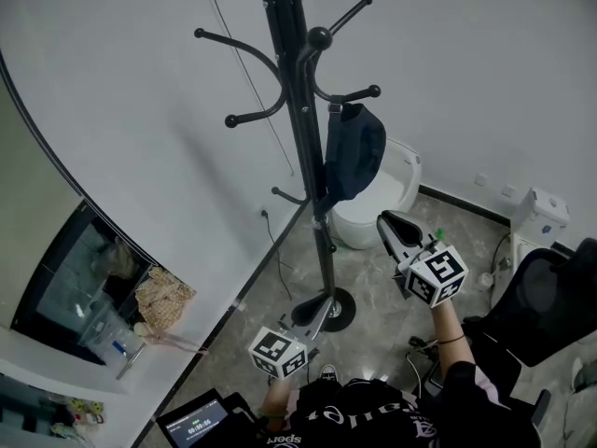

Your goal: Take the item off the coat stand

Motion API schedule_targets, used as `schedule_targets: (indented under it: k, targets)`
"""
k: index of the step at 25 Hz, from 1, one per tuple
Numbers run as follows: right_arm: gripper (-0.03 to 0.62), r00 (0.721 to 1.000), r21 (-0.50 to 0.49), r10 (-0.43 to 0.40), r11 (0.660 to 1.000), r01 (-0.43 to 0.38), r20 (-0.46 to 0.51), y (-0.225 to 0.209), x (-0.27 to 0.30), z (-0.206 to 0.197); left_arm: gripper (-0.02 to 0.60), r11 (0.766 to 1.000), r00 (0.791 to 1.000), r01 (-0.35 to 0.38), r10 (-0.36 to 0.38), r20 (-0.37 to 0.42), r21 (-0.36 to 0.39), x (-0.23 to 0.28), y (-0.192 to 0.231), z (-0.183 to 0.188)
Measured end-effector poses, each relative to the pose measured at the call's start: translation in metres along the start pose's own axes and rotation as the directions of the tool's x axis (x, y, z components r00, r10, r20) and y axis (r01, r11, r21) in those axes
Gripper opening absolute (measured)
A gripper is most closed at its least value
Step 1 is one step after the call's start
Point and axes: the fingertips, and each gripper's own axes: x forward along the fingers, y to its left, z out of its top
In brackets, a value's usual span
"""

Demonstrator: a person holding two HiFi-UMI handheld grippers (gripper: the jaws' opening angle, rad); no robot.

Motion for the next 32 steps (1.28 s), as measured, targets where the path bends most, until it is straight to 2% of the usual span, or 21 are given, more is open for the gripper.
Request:
schedule_targets:
  k: [2, 4, 5, 10, 13, 17, 22, 23, 25, 28, 32]
  targets:
    - [0.042, 1.000, -0.027, -0.011, 1.000, 0.011, 0.010, -0.013, 0.015, 0.012, 0.003, 1.000, 1.000, 0.005, -0.005, 0.002, -0.001, 0.000, 0.007, 0.002]
    - [0.147, 1.000, -0.044, -0.010, 0.999, 0.011, 0.022, -0.025, 0.029, 0.025, 0.003, 1.000, 1.000, 0.018, -0.018, 0.004, 0.003, 0.001, 0.013, 0.004]
    - [0.177, 1.000, -0.051, -0.006, 0.999, 0.008, 0.027, -0.031, 0.035, 0.031, 0.005, 1.000, 1.000, 0.026, -0.026, 0.002, 0.007, 0.003, 0.015, 0.005]
    - [0.229, 0.999, -0.068, -0.018, 0.997, 0.021, 0.043, -0.067, 0.071, 0.062, 0.004, 0.999, 0.999, 0.046, -0.046, -0.003, 0.023, 0.008, 0.025, 0.010]
    - [0.244, 0.997, -0.032, 0.055, 0.998, -0.053, 0.053, -0.074, 0.093, 0.078, 0.003, 0.998, 0.998, 0.056, -0.056, -0.012, 0.019, 0.011, 0.027, 0.007]
    - [0.242, 0.983, 0.008, 0.184, 0.983, -0.184, 0.022, -0.061, 0.114, 0.079, 0.003, 0.997, 0.997, 0.073, -0.073, -0.027, 0.011, 0.014, 0.023, 0.001]
    - [0.239, 0.977, 0.007, 0.212, 0.977, -0.212, 0.000, -0.052, 0.122, 0.063, 0.004, 0.997, 0.996, 0.076, -0.075, -0.037, 0.002, 0.014, 0.024, -0.003]
    - [0.221, 0.978, 0.001, 0.207, 0.978, -0.207, 0.006, -0.051, 0.120, 0.062, 0.005, 0.997, 0.997, 0.071, -0.071, -0.037, 0.000, 0.014, 0.026, -0.004]
    - [0.045, 0.981, -0.032, 0.191, 0.981, -0.190, 0.022, -0.048, 0.115, 0.065, 0.005, 0.998, 0.998, 0.059, -0.059, -0.037, -0.003, 0.012, 0.031, -0.004]
    - [0.030, 0.983, -0.051, 0.177, 0.983, -0.175, 0.052, -0.044, 0.107, 0.073, 0.003, 0.999, 0.999, 0.032, -0.032, -0.033, -0.009, 0.008, 0.041, -0.004]
    - [0.028, 0.976, -0.012, 0.165, 0.986, -0.165, 0.141, -0.045, 0.094, 0.098, 0.003, 1.000, 1.000, -0.005, 0.005, -0.026, -0.014, 0.001, 0.054, -0.003]
